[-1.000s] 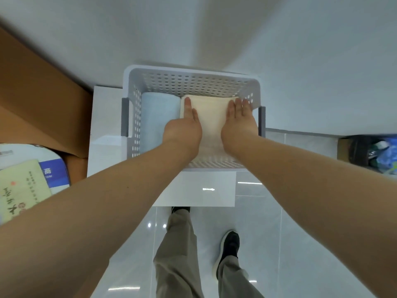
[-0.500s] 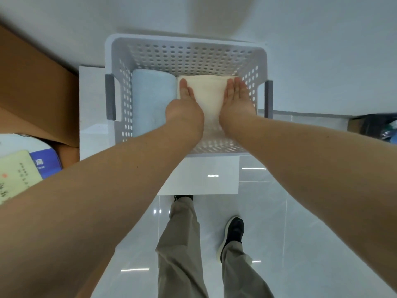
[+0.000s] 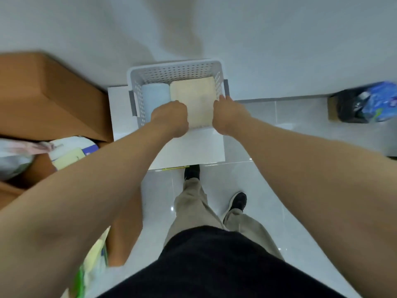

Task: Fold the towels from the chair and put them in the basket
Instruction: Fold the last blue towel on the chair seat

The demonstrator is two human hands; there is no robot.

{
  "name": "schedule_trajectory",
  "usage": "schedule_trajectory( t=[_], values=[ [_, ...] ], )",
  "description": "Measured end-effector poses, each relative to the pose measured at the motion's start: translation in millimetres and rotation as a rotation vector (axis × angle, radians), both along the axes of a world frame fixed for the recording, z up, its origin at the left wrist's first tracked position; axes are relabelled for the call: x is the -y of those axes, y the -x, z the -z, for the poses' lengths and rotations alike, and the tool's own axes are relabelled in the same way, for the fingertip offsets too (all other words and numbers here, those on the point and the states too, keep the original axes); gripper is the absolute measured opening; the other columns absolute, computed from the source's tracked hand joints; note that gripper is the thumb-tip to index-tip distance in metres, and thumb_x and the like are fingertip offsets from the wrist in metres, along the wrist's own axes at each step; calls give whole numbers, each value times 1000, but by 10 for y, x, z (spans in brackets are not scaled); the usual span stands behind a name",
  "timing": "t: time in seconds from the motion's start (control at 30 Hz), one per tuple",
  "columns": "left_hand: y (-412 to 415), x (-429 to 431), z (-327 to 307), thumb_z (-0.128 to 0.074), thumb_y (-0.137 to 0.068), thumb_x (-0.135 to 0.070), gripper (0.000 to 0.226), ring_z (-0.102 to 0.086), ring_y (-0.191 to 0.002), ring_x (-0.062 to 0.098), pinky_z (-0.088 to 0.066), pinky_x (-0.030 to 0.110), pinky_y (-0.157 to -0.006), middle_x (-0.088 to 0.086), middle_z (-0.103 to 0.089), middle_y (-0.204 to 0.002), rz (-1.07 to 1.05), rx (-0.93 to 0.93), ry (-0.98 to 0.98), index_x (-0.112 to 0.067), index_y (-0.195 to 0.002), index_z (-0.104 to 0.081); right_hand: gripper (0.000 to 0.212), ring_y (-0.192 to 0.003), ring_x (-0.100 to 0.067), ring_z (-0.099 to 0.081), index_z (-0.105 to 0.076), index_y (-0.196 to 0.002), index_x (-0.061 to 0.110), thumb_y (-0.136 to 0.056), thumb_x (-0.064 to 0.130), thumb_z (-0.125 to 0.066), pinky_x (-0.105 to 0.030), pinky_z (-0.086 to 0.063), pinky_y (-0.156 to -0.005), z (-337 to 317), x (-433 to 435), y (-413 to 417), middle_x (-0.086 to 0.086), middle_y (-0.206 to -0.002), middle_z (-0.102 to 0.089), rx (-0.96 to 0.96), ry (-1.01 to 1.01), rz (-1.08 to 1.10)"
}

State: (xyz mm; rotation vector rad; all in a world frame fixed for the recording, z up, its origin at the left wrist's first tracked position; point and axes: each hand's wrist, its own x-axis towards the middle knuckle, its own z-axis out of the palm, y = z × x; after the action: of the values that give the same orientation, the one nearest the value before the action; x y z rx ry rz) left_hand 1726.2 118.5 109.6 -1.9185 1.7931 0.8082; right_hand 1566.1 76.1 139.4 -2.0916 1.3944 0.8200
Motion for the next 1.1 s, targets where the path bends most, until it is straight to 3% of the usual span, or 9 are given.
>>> schedule_trajectory(
  t=[0.1, 0.23, 0.37, 0.47, 0.53, 0.63, 0.73, 0.9, 1.1],
  values=[
    [177, -181, -423, -49, -99, -33, 44, -50, -128, 26, -44, 36, -94, 6, -51, -143, -89, -101, 16, -16, -140, -51, 35, -117, -36, -56, -56, -128, 6, -96, 7, -40, -31, -42, -85, -448, -164, 285, -15, -126, -59, 217, -32, 293],
    [617, -233, -912, -53, -98, -39, 48, -45, -135, 20, -37, 34, -108, -3, -47, -150, -163, -296, 112, -25, -144, -50, 46, -137, -29, -45, -41, -150, 10, -104, 13, -38, -29, -35, -108, -887, -391, 778, -9, -150, -49, 450, -19, 600],
    [1269, -176, -1385, -62, -94, -30, 28, -65, -86, 11, -55, 26, -75, -9, -66, -124, -350, -581, 150, -24, -121, -69, 46, -138, -20, -46, -45, -150, 13, -105, 24, -43, -30, -35, -115, -1188, -552, 1512, -3, -151, -49, 642, 29, 878],
    [1882, -85, -1670, -63, -92, -30, 23, -65, -84, 10, -57, 30, -81, -10, -70, -117, -285, -622, 211, -25, -113, -73, 45, -111, -21, -67, -52, -144, 13, -101, 26, -54, -36, -57, -92, -1366, -649, 2212, -4, -132, -63, 830, 5, 1174],
    [2350, -27, -1830, -63, -93, -31, 25, -63, -85, 10, -54, 29, -88, -9, -70, -118, -245, -635, 232, -23, -115, -73, 42, -96, -19, -72, -56, -139, 11, -99, 23, -57, -33, -62, -78, -1524, -732, 2717, -4, -119, -67, 906, 30, 1322],
    [3173, -46, -2039, -62, -95, -31, 24, -64, -74, 7, -48, 14, -67, -9, -69, -109, -197, -644, 235, -23, -116, -72, 30, -93, -22, -73, -66, -124, 9, -99, 21, -57, -34, -61, -79, -1727, -937, 3551, -6, -112, -70, 968, 135, 1431],
    [4101, -190, -2235, -62, -94, -28, 21, -65, -63, 17, -53, 22, -54, -2, -73, -98, -227, -752, 219, -21, -110, -74, 17, -91, -27, -74, -69, -89, 19, -99, 18, -55, -34, -59, -75, -1977, -1228, 4408, -7, -102, -71, 989, 207, 1447],
    [5709, -440, -2488, -64, -93, -24, 16, -53, -46, 17, -40, 19, -40, 13, -72, -84, -146, -853, 161, -17, -101, -75, 20, -88, -25, -75, -69, -88, 8, -96, 18, -55, -36, -60, -76, -2375, -1696, 5845, -7, -93, -69, 925, 341, 1490],
    [7342, -468, -2701, -64, -92, -24, 9, -52, -45, 18, -38, 19, -39, 4, -66, -73, -13, -908, 110, -21, -91, -73, 24, -87, -23, -74, -65, -79, 27, -100, 22, -55, -41, -61, -80, -2654, -1906, 7249, -6, -101, -73, 934, 493, 1565]
  ],
)
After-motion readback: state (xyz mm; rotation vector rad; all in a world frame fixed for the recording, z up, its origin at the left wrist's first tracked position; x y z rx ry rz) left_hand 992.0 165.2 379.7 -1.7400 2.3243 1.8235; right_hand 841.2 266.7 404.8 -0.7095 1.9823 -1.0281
